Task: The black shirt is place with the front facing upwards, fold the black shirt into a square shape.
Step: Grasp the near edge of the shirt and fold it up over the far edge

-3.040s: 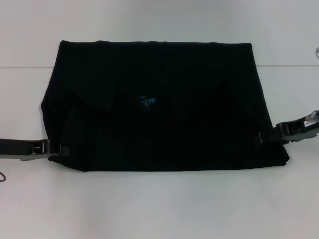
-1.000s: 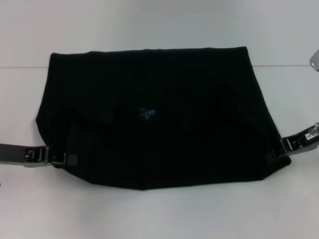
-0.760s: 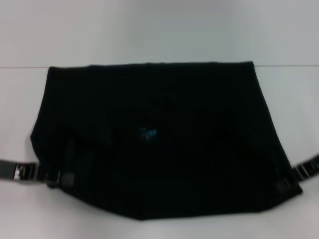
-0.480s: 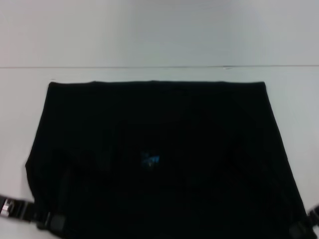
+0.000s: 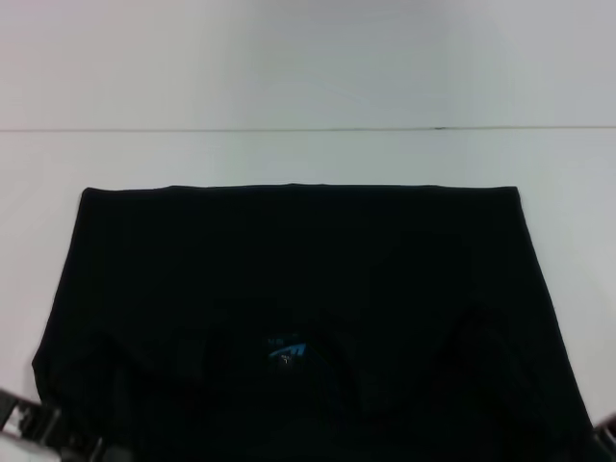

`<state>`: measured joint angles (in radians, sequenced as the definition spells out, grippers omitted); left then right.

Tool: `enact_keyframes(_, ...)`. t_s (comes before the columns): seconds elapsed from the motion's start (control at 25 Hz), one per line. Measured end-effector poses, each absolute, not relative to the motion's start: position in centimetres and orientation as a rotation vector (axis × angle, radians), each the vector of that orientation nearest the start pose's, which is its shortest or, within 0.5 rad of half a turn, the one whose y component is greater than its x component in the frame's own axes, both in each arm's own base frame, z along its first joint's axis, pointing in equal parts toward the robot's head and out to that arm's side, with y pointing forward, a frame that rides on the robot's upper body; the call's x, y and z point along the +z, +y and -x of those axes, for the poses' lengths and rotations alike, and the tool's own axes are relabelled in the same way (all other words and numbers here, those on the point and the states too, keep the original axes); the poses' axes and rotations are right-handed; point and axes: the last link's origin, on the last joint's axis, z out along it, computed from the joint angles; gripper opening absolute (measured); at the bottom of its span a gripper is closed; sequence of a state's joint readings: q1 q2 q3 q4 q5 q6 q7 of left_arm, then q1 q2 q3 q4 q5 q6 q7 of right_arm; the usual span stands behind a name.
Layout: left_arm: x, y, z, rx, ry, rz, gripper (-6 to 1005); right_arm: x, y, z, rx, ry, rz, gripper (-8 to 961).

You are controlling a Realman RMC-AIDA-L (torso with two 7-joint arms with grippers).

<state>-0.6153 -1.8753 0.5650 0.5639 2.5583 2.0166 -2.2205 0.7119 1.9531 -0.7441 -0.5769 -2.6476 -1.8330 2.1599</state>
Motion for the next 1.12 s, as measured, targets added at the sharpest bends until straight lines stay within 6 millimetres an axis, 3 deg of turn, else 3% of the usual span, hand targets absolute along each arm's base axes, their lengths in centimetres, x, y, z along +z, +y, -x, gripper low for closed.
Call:
enact_keyframes(0.16,7.0,29.3,29.0,-0.268,-2.001,2.688,2,2.9,31.9,-28.0,-0.042,1.788,2.751,36)
enact_keyframes(0.24,7.7,30.2,28.8,-0.403,-1.978,2.635,2,4.6,33.4,-27.6,0.278,1.838,2.627,36)
enact_keyframes(0.28,8.2,30.7,28.7,-0.489,-1.972,2.588,2,4.6,33.4,-27.6,0.278,1.838,2.627,36)
enact_keyframes(0.48,9.8,32.8,29.8,-0.802,-1.959,2.293,3,7.1,35.3,-28.0,0.766,1.865,2.365,37)
enact_keyframes(0.64,9.6,33.9,31.4,-1.064,-1.929,2.038,3,6.9,36.5,-28.8,1.022,1.861,2.139,37)
enact_keyframes(0.88,7.6,34.7,32.0,-1.233,-1.858,1.871,2,4.9,37.7,-29.5,1.210,1.828,1.891,37)
enact_keyframes(1.12,6.4,35.2,32.5,-1.263,-1.810,1.768,3,2.7,38.9,-28.9,1.195,1.780,1.827,37)
